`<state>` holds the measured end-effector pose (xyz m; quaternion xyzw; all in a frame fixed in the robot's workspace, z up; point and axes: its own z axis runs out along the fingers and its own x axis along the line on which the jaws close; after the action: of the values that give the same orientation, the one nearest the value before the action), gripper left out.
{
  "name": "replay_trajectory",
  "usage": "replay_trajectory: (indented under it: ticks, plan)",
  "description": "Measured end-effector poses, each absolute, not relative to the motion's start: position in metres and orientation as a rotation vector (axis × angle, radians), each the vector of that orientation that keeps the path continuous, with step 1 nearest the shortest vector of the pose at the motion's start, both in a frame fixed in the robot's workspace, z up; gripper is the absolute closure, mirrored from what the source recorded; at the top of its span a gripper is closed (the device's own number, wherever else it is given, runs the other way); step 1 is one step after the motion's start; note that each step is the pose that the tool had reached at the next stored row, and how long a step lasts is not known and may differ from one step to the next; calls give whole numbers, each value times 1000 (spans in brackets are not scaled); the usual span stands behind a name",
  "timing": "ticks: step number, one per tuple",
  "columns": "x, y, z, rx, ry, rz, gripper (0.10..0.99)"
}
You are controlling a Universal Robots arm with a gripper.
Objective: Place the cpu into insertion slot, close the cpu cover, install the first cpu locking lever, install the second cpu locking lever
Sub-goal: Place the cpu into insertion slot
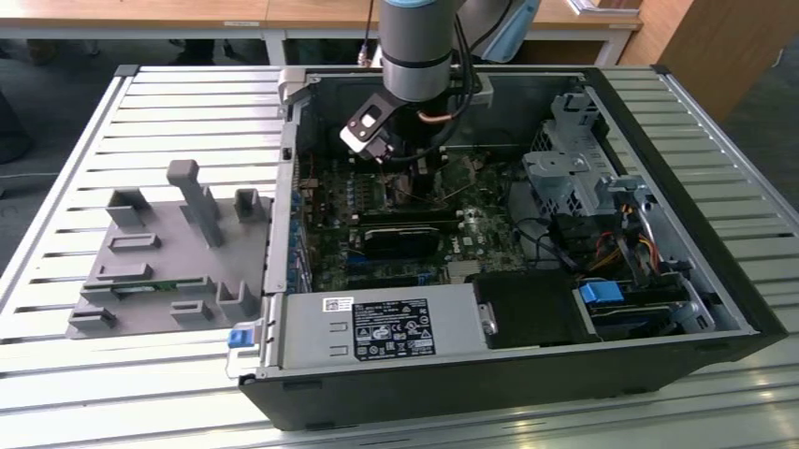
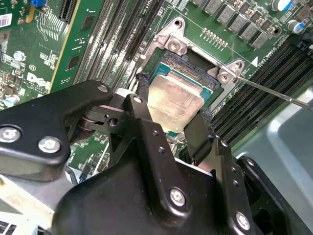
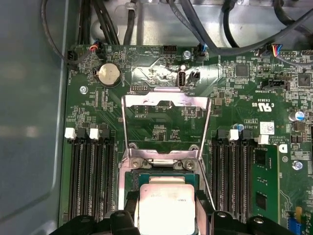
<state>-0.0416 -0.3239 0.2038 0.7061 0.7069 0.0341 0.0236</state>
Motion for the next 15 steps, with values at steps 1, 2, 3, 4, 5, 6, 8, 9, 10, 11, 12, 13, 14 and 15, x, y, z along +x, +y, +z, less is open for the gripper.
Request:
replay_trajectory:
  ticks: [1, 2, 3, 4, 5, 6, 8, 9, 10, 11, 12, 13, 14, 15]
  plan:
    - [-42, -324, 203, 2186, 2188, 105, 545]
    - [-42, -324, 203, 2186, 2188, 105, 545]
    - [-42, -323, 203, 2186, 2188, 105, 545]
    - [-42, -323, 202, 2186, 2188, 105, 545]
    - [-42, -323, 202, 2186, 2188, 106, 545]
    - [-43, -323, 201, 2186, 2188, 106, 545]
    - [-43, -322, 200, 2186, 2188, 106, 545]
    - [-43, -322, 199, 2186, 2188, 105, 545]
    - [-43, -322, 199, 2186, 2188, 106, 545]
    - [-43, -321, 198, 2186, 2188, 105, 545]
    - [-43, -321, 198, 2186, 2188, 105, 545]
    - [-43, -321, 198, 2186, 2188, 105, 545]
    - [-43, -321, 197, 2186, 2188, 105, 545]
    - [-44, -320, 197, 2186, 2188, 106, 545]
